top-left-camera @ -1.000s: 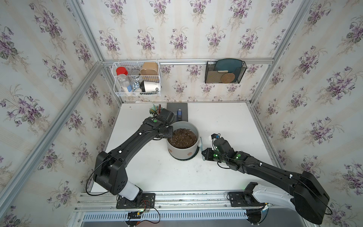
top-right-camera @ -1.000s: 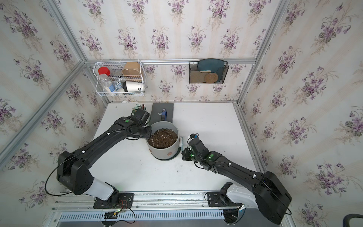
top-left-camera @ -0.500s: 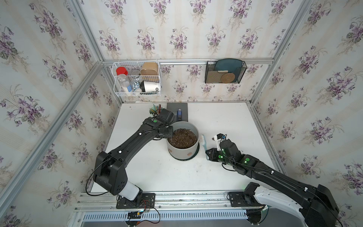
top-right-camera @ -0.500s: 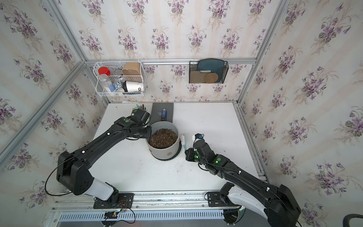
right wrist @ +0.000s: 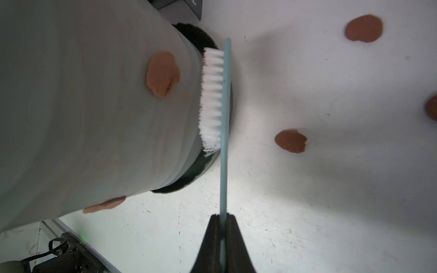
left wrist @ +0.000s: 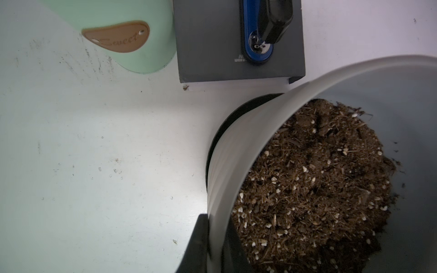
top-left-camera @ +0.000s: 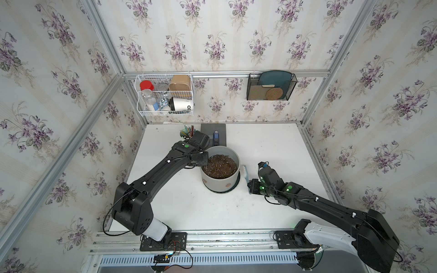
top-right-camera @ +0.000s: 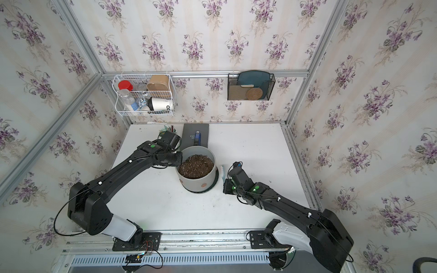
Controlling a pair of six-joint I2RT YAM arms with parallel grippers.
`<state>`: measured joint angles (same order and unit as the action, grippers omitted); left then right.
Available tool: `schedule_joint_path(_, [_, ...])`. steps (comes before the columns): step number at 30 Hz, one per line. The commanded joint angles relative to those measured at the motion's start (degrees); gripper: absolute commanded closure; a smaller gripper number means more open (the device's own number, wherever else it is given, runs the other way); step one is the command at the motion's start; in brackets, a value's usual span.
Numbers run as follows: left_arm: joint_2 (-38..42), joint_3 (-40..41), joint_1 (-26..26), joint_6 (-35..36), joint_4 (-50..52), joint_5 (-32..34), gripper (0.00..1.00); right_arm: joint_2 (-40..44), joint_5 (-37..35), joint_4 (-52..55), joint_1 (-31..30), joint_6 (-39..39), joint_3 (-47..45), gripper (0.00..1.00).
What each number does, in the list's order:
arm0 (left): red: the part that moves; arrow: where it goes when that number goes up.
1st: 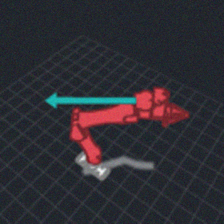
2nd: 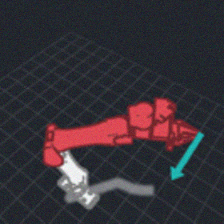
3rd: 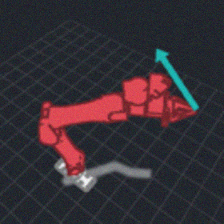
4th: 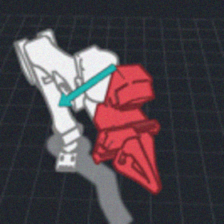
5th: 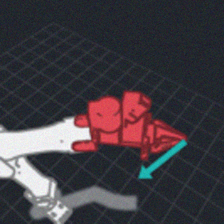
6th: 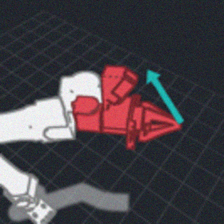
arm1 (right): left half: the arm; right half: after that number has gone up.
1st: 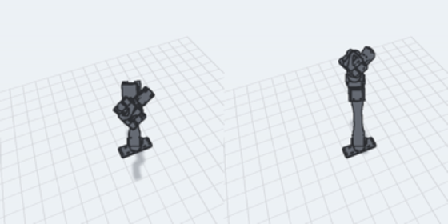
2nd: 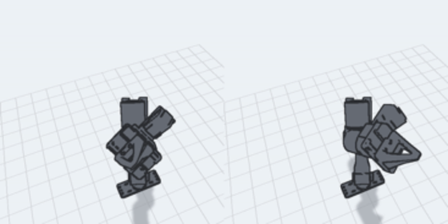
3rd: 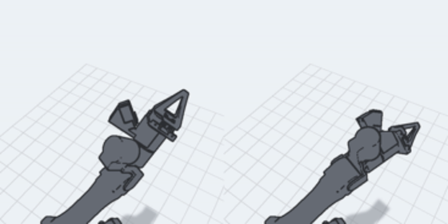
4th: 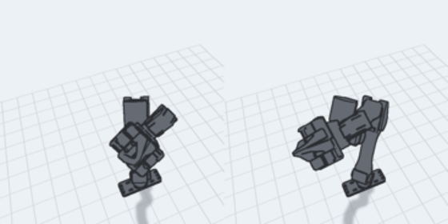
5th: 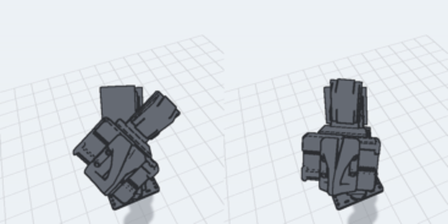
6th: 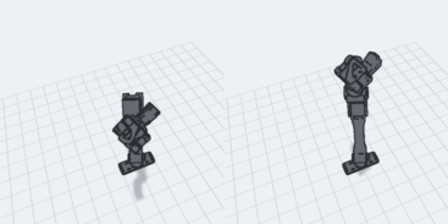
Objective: Scrub the dried mud off the ceramic pot
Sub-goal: Brush off the soil from the pot.
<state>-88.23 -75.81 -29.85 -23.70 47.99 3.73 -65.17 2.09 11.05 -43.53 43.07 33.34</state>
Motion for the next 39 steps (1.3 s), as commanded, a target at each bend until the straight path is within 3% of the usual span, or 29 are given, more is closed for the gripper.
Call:
schedule_joint_path(1, [0.03, -0.24, -0.04, -0.39, -2.35, -4.14, 1.00, -2.55, 2.40, -5.14, -0.06, -0.88, 1.15, 1.00])
schedule_joint_path(12, [-0.19, 0.29, 0.01, -0.55, -2.81, -4.25, 1.00, 0.65, 4.98, -7.84, -1.43, 1.30, -0.63, 1.00])
schedule_joint_path(31, [0.15, 0.58, -0.04, -0.47, -2.62, -3.47, 1.00, 12.76, -3.11, 5.66, 0.68, 0.71, -1.77, 1.00])
schedule_joint_path(35, [0.05, 0.40, -0.04, -0.47, -2.58, -3.57, 1.00, 10.79, -2.31, 6.10, 1.38, 0.45, -1.23, 1.00])
schedule_joint_path(39, [-0.02, 0.12, 0.02, -0.65, -2.37, -3.63, 1.00, 8.15, -6.98, 10.19, 1.73, 0.06, 1.43, 1.00])
